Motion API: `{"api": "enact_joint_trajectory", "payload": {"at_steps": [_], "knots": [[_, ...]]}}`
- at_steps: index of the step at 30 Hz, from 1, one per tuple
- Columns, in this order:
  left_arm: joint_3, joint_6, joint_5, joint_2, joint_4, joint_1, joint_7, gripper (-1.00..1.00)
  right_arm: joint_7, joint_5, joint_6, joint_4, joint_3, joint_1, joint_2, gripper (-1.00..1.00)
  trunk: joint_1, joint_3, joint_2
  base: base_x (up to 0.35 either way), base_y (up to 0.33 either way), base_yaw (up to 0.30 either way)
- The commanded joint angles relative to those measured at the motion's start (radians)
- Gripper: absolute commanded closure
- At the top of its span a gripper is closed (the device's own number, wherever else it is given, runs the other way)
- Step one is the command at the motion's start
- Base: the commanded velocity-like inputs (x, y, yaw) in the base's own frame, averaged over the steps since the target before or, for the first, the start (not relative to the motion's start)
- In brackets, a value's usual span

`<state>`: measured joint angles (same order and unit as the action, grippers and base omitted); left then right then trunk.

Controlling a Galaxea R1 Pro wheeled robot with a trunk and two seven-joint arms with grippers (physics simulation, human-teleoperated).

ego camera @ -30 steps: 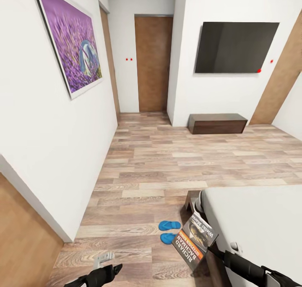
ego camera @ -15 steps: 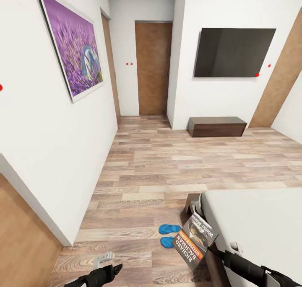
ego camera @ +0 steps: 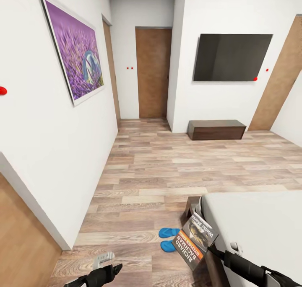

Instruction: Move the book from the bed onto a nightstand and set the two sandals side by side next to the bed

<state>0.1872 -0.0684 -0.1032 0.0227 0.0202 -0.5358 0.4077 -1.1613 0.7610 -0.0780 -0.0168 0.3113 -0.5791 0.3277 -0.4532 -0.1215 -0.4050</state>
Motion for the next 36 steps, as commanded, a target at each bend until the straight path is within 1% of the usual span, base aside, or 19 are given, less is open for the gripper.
{"api": "enact_joint_trajectory", "payload": {"at_steps": [1,29,36], "knots": [[-0.002,-0.001,-0.010,0.000,-0.002,-0.001,0.005,-1.00,-0.003,0.010,-0.008,0.000,0.008,-0.001,0.000,1.00,-0.001,0.000,-0.002,0.000,0.000,0.000],[-0.002,-0.001,-0.010,0.000,-0.002,-0.001,0.005,-1.00,-0.002,0.011,-0.009,0.000,0.008,-0.001,0.001,1.00,-0.001,0.045,-0.002,0.000,0.000,0.000],[-0.001,-0.001,-0.010,0.000,-0.002,-0.001,0.005,-1.00,-0.001,0.011,-0.009,0.000,0.008,-0.001,0.001,1.00,-0.001,0.049,-0.002,0.000,0.000,0.000]]}}
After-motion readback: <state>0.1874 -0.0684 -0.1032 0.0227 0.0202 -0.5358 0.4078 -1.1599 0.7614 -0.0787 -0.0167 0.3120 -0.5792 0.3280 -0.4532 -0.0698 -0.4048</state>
